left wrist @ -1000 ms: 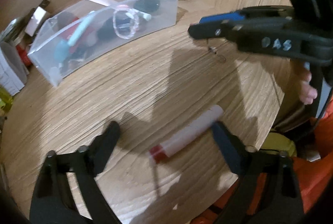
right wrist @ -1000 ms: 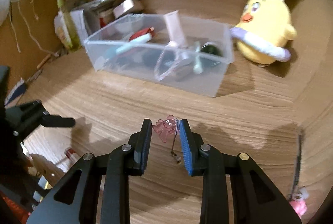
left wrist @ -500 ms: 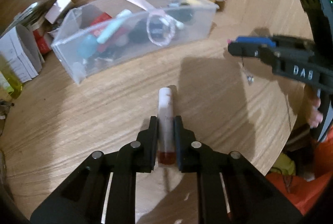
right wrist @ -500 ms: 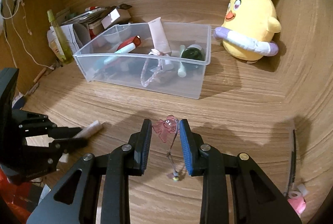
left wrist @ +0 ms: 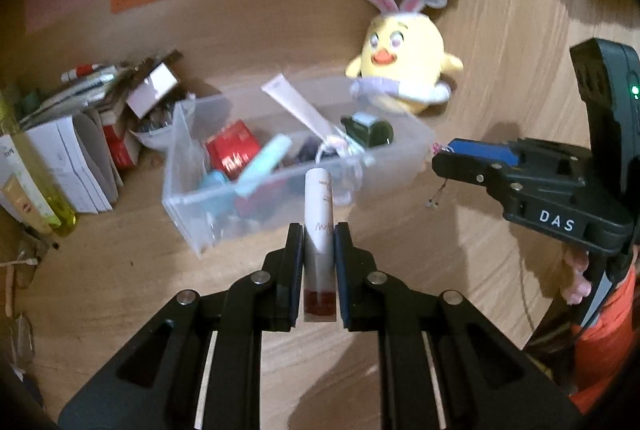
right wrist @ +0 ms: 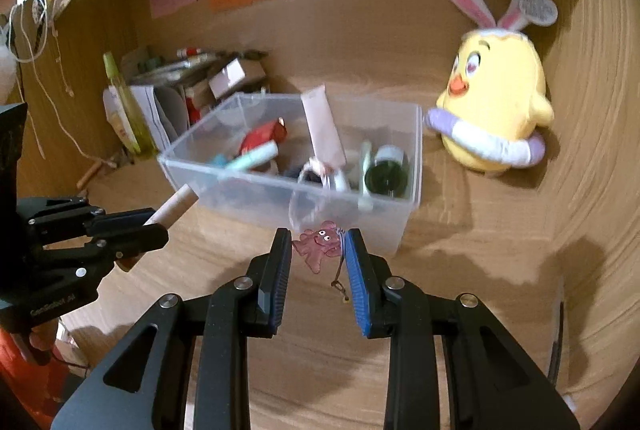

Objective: Organize objects
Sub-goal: 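Carry the lip tube and pink charm into the clear bin and release both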

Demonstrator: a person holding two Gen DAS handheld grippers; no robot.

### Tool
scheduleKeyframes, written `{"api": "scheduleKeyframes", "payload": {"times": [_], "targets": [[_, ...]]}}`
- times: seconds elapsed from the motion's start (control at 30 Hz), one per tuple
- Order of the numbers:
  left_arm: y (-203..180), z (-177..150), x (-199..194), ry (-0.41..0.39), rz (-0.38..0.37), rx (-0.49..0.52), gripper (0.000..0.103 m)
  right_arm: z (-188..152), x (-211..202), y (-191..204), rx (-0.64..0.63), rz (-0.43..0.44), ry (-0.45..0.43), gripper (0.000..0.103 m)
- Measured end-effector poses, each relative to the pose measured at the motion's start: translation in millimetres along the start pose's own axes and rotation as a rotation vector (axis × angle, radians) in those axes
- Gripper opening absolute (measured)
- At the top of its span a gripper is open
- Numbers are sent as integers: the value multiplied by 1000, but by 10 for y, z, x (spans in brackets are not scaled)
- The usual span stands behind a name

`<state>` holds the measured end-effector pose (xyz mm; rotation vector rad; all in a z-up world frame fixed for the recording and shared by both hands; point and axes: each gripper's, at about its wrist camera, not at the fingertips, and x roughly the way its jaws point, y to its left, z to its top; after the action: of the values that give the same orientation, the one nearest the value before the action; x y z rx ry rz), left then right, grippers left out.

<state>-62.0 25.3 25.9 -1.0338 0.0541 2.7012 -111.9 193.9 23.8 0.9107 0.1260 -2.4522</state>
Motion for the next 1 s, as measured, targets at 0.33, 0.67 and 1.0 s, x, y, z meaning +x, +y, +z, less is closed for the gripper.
{"api": "scheduleKeyframes", "payload": {"times": [0.33,0.67,1.0], "targets": [[139,309,-63,-69,14,-44,15,387,-117,9,-11,4,-103,25],[245,620,-17,-116,30,-63,15,772,-121,-1,-28,-14,-176,25],[333,805,367,-64,39,-76,15,936,217,-79,-14,-35,-142,25]]}}
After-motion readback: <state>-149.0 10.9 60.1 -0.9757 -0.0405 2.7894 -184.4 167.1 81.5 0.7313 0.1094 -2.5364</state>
